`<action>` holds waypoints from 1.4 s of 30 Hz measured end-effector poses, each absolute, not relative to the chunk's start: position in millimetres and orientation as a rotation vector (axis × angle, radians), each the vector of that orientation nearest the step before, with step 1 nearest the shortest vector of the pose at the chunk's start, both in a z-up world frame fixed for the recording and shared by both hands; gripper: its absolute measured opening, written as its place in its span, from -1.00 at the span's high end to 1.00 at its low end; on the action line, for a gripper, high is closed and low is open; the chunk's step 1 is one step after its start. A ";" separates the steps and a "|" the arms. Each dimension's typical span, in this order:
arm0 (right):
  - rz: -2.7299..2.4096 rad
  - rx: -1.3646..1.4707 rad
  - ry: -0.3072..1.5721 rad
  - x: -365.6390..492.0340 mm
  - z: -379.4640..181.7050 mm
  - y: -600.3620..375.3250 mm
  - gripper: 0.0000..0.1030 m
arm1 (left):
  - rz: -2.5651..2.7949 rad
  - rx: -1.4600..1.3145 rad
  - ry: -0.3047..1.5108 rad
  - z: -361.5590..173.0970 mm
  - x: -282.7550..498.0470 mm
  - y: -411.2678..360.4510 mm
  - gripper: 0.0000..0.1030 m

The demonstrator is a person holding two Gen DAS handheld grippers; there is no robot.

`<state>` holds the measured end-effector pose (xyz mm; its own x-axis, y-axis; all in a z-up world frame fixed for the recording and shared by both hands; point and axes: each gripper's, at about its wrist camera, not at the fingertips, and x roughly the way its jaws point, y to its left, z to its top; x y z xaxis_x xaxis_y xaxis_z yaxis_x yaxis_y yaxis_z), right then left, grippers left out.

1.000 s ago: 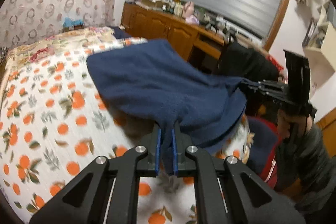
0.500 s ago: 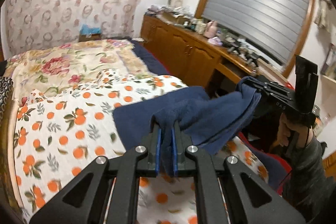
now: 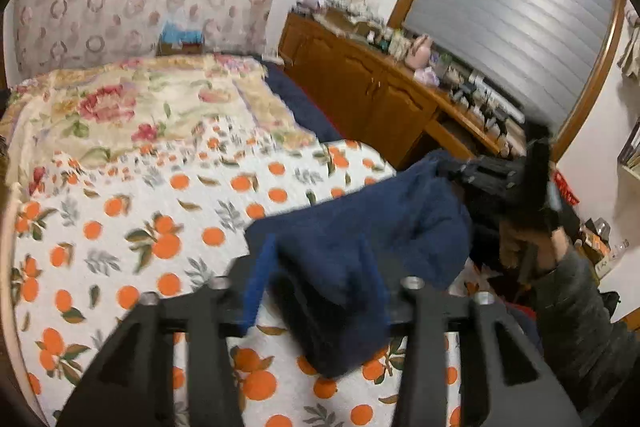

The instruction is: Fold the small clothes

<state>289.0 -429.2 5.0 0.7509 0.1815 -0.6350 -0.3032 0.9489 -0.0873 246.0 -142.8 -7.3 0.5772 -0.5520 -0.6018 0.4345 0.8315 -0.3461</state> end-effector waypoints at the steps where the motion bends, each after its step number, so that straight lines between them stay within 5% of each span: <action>1: 0.263 -0.198 0.679 293.6 2.2 -428.7 0.91 | -0.579 -0.166 0.752 -3.9 245.0 -139.3 0.07; 6: 0.244 -0.196 0.679 307.7 -0.1 -425.7 0.84 | -0.542 -0.123 0.772 -9.7 250.2 -139.2 0.04; 10: 0.207 -0.159 0.653 313.8 10.3 -429.2 0.45 | -0.552 -0.113 0.810 -24.7 252.9 -146.8 0.04; 19: 0.220 -0.135 0.623 291.3 27.8 -447.9 0.12 | -0.565 -0.065 0.861 -40.0 261.1 -164.8 0.04; 29: 0.258 -0.138 0.720 301.6 -9.7 -442.0 0.05 | -0.358 0.002 0.886 -61.9 324.2 -172.1 0.04; 42: 0.292 -0.070 0.801 314.9 -31.9 -447.9 -0.13 | -0.460 -0.050 0.936 -70.1 315.6 -175.0 0.04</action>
